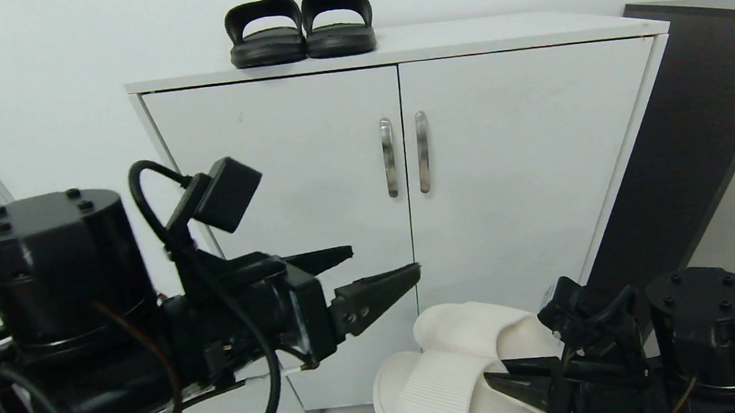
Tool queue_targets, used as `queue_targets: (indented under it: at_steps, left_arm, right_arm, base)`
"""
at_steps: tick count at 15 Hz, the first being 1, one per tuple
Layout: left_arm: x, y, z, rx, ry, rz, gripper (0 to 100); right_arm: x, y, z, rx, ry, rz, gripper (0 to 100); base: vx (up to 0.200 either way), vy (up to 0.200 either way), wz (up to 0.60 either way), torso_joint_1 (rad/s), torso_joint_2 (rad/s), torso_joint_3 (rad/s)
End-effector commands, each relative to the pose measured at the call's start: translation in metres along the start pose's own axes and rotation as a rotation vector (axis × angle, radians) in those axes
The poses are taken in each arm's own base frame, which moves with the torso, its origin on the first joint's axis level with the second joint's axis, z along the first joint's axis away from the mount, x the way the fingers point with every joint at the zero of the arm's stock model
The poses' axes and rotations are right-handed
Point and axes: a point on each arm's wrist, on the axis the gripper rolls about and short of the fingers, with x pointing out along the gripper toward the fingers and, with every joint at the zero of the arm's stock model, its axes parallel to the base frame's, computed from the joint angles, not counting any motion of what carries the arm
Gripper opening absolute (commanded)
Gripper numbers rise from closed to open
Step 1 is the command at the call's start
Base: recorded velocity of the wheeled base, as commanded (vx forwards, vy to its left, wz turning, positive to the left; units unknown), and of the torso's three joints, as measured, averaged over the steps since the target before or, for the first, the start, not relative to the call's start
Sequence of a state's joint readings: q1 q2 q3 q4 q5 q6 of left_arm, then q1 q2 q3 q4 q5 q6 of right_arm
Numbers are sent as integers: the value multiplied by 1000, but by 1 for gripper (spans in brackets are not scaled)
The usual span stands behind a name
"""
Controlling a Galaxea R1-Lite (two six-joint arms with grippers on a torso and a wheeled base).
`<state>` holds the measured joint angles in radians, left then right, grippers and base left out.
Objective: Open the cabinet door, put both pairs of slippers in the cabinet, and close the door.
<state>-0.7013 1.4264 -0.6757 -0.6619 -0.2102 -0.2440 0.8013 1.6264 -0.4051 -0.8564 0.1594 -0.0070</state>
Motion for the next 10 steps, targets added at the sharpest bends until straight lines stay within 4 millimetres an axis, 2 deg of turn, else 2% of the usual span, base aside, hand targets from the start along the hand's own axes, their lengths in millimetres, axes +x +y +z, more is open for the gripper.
queue_targets:
  at_steps: [1, 3, 10]
  left_arm:
    - [32, -4, 8, -53, 0, -43, 100]
    - [48, -4, 16, -54, -12, -75, 100]
    - [79, -9, 53, -100, -38, -252, 100]
  right_arm:
    - [0, 0, 0, -1, -1, 1, 0]
    - [0, 0, -1, 0, 6, 1, 0]
    - [2, 0, -3, 1, 12, 3, 0]
  base:
    - [0, 0, 0, 0, 0, 0]
    - [0, 0, 0, 0, 0, 0]
    - [0, 0, 0, 0, 0, 0]
